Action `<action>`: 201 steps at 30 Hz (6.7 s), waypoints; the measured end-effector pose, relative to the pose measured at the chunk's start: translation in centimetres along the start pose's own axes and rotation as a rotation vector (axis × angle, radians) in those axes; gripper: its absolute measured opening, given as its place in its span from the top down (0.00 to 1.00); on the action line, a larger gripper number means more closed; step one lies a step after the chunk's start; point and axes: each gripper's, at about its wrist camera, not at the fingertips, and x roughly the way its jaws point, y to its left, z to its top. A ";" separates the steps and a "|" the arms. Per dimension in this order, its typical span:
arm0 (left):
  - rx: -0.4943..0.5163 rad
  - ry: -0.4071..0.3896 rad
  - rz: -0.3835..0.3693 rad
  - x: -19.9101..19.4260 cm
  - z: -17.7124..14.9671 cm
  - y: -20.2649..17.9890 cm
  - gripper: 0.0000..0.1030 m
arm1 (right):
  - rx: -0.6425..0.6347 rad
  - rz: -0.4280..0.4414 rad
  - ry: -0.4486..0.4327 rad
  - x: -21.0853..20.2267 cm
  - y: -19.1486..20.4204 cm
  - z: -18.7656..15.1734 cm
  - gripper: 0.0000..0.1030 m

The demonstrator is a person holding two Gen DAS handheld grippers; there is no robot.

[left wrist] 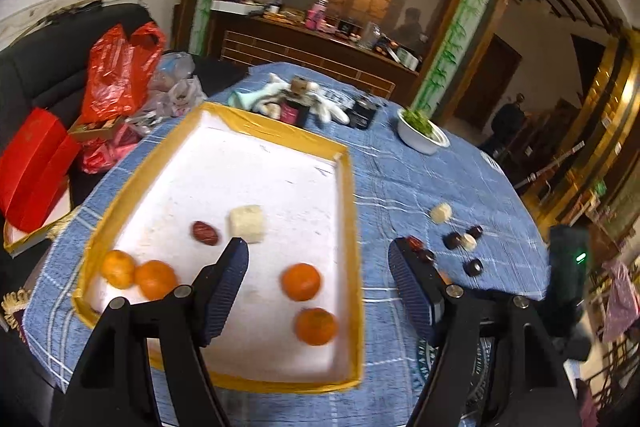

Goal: Organize fruits
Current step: 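Grasp an orange with the right tool while the left tool grasps a dark chocolate, then open both tools over the yellow tray to drop the orange and chocolate, then move both open tools back toward the remaining items on the cloth, then grasp a dark chocolate with the right tool while the left tool grasps a red date, then carry the date and chocolate over the yellow tray and open both tools, then grasp a white cylindrical piece with the right tool while the left tool grasps a dark chocolate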

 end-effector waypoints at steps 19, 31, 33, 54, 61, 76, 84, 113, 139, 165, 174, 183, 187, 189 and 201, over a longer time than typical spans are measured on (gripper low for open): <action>0.325 0.224 0.011 15.3 -3.1 -14.6 0.53 | 0.364 -0.017 -0.205 -7.4 -13.8 -3.4 0.62; 0.299 0.181 0.035 14.3 -3.1 -14.1 0.78 | 0.309 -0.023 -0.186 -6.9 -12.9 -3.4 0.62; 0.268 0.157 0.015 12.6 -2.8 -13.4 0.78 | 0.314 -0.035 -0.197 -7.0 -13.0 -3.5 0.62; -0.076 0.048 0.159 2.5 -1.4 5.8 0.77 | -0.013 0.125 -0.005 0.4 6.4 -0.2 0.62; -0.157 0.027 0.115 1.7 -1.3 7.9 0.51 | -0.087 0.071 0.050 4.7 10.2 1.7 0.60; -0.053 -0.070 0.039 -1.9 -0.7 1.7 0.15 | -0.073 -0.061 -0.179 -6.9 3.3 -1.5 0.16; 0.105 0.006 -0.014 0.3 -2.1 -4.7 0.15 | 0.129 -0.347 -0.292 -15.9 -10.8 -4.3 0.15; 0.405 0.234 0.087 19.1 -2.2 -14.9 0.76 | 0.101 -0.145 -0.037 -2.6 -13.1 -0.5 0.53; -0.045 0.067 0.196 6.6 4.4 4.6 0.75 | -0.065 0.045 -0.084 -3.1 0.5 2.1 0.72; -0.151 0.035 0.010 1.1 2.4 6.7 0.29 | 0.017 0.066 -0.018 2.2 4.6 3.4 0.50; -0.078 0.075 -0.080 0.6 0.8 0.5 0.24 | 0.090 -0.100 -0.068 -4.9 -4.1 -1.8 0.50; 0.041 0.185 -0.123 4.3 -1.3 -6.2 0.24 | 0.243 -0.213 -0.124 -9.5 -12.9 -3.1 0.46; 0.076 0.210 -0.111 5.8 -1.5 -8.1 0.24 | 0.264 -0.203 -0.123 -8.2 -14.6 -1.5 0.46; 0.097 0.215 -0.107 6.6 -1.4 -9.2 0.24 | 0.265 -0.194 -0.119 -7.2 -15.1 -0.4 0.46; 0.263 0.217 -0.122 11.1 -1.3 -14.7 0.24 | 0.203 -0.229 -0.078 -0.3 -15.9 3.4 0.58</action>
